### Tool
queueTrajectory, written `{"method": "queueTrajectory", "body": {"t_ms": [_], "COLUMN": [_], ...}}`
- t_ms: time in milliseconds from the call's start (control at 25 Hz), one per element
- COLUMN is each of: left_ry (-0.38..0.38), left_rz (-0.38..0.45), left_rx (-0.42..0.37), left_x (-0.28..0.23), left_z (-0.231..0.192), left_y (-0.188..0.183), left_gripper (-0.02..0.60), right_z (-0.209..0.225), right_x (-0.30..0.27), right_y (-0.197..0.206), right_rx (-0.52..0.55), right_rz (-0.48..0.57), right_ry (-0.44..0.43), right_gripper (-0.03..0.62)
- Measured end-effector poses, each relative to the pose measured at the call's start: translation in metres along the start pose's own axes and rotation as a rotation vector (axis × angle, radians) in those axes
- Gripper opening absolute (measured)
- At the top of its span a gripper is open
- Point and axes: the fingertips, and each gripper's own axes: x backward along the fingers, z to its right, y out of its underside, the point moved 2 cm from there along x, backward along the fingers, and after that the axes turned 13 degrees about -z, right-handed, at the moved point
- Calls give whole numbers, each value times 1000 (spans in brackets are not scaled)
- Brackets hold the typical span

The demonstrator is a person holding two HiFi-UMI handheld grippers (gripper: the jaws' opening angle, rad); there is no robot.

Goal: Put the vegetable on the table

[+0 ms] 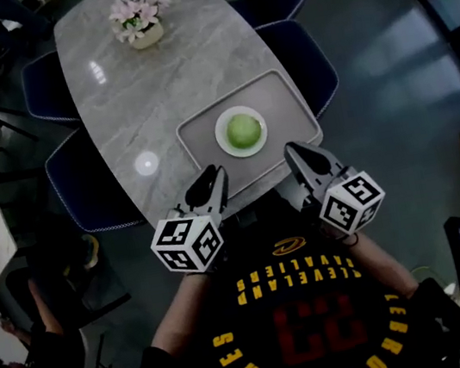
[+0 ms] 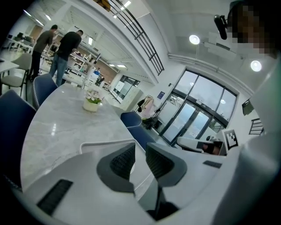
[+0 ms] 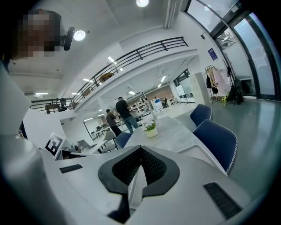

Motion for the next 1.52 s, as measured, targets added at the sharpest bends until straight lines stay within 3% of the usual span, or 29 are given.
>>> {"method": "queueTrajectory", "body": {"t_ms": [320, 600, 640, 680, 720, 880, 1080, 1400, 1520], "left_ry": [-120, -301, -326, -345, -355, -374, -369, -339, -328], "left_rz": [-16, -28, -31, -36, -42, -59, -112, -211, -247], "left_rx": [162, 206, 215, 227, 242, 337, 411, 486, 498], "left_x": [-59, -85, -86, -88, -90, -96, -110, -141, -147], "left_z": [-22, -21, -23, -25, -26, -36, -60, -99, -108], "left_y": [-6, -9, -7, -5, -2, 13, 28, 48, 52], "left_gripper": [77, 81, 118, 172, 179, 178, 178, 176, 140], "right_z": [65, 118, 123, 127, 129, 133, 136, 152, 158], "right_x": [-50, -82, -87, -91, -94, -107, -126, -159, -166], "right_y": [-32, -23, -19, -16, -14, 3, 20, 54, 61], "right_rx": [32, 44, 44, 44, 46, 60, 78, 60, 53], "right_rz": [-118, -277, -297, -313, -331, -421, -494, -613, -657], "right_ry": [-98, -167, -174, -183, -195, -257, -259, -189, -165], "right_gripper": [5, 13, 70, 87, 87, 87, 87, 87, 87]}}
